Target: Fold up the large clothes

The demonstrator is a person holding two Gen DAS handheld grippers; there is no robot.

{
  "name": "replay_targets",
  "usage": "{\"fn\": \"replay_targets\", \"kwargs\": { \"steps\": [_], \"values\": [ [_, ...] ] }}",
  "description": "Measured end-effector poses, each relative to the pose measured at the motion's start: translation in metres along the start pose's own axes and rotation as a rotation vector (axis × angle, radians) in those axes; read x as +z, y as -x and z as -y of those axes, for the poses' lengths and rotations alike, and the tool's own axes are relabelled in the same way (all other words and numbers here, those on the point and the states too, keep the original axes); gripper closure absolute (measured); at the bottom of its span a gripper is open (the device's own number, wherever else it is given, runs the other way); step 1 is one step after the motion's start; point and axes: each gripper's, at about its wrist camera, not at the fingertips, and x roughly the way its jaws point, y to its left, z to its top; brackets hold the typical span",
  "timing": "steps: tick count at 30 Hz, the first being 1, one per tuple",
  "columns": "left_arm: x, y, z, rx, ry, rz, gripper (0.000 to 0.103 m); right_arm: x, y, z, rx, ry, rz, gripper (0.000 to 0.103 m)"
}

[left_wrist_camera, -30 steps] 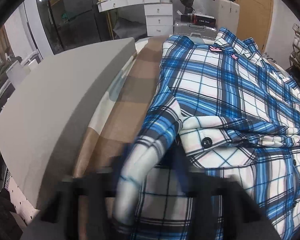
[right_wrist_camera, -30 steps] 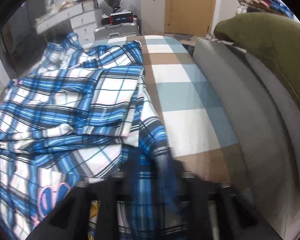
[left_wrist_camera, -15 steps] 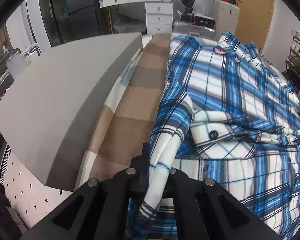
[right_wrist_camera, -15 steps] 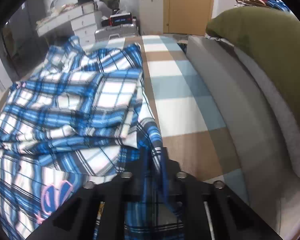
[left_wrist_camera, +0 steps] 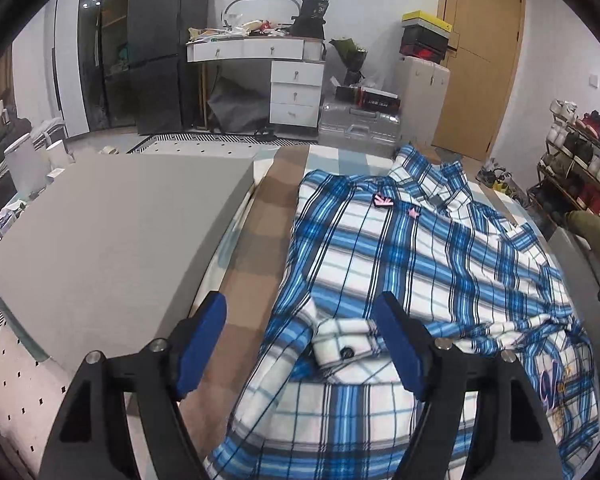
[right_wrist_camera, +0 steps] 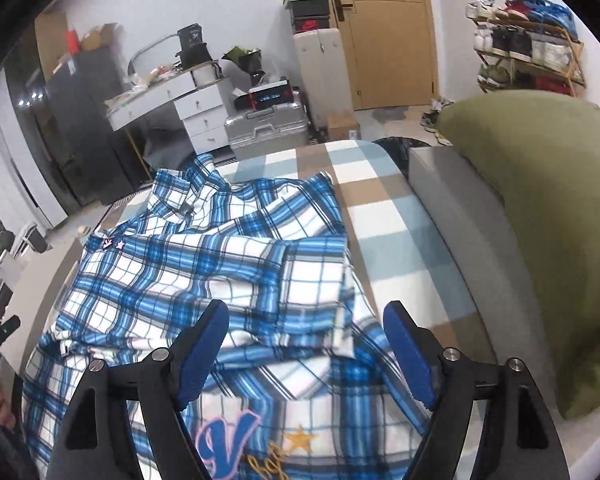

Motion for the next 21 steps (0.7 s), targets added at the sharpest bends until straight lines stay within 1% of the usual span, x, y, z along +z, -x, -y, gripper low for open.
{"fn": "replay_targets", "kwargs": {
  "steps": [2, 4, 6, 8, 10, 12, 16, 17, 18, 19, 20, 21],
  "values": [
    [0.005, -0.022, 0.006, -0.028, 0.006, -0.032, 0.030, 0.002, -0.017, -0.010, 0.003, 0.014, -0.033, 0.023],
    [0.004, -0.048, 0.016, -0.031, -0.012, -0.095, 0.030, -0.001, -0.031, -0.017, 0.002, 0.025, -0.072, 0.024],
    [0.000, -0.078, 0.026, 0.033, -0.062, -0.166, 0.030, -0.004, -0.049, -0.026, 0.006, 0.061, -0.099, 0.024],
    [-0.004, -0.098, 0.029, 0.076, -0.074, -0.217, 0.030, -0.005, -0.066, -0.022, -0.026, 0.061, -0.132, 0.024],
    [-0.009, -0.110, 0.024, 0.075, -0.045, -0.253, 0.030, -0.003, -0.077, -0.011, -0.043, 0.024, -0.153, 0.024],
    [-0.011, -0.110, 0.020, 0.056, -0.027, -0.244, 0.030, 0.001, -0.086, 0.005, -0.064, -0.029, -0.163, 0.024],
    [-0.011, -0.113, 0.011, 0.026, -0.001, -0.238, 0.030, 0.000, -0.105, 0.026, -0.067, -0.109, -0.211, 0.024],
    [-0.011, -0.113, 0.011, 0.026, 0.000, -0.236, 0.034, -0.001, -0.107, 0.028, -0.067, -0.110, -0.217, 0.024],
    [-0.012, -0.112, 0.012, 0.047, -0.017, -0.224, 0.054, -0.002, -0.107, 0.026, -0.086, -0.090, -0.203, 0.031],
    [-0.013, -0.110, 0.015, 0.064, -0.039, -0.218, 0.067, -0.002, -0.108, 0.023, -0.106, -0.065, -0.200, 0.035],
    [-0.013, -0.107, 0.016, 0.069, -0.048, -0.219, 0.079, -0.003, -0.108, 0.020, -0.122, -0.038, -0.195, 0.051],
    [-0.013, -0.106, 0.017, 0.073, -0.056, -0.218, 0.087, -0.004, -0.108, 0.018, -0.134, -0.020, -0.190, 0.070]
  ]
}}
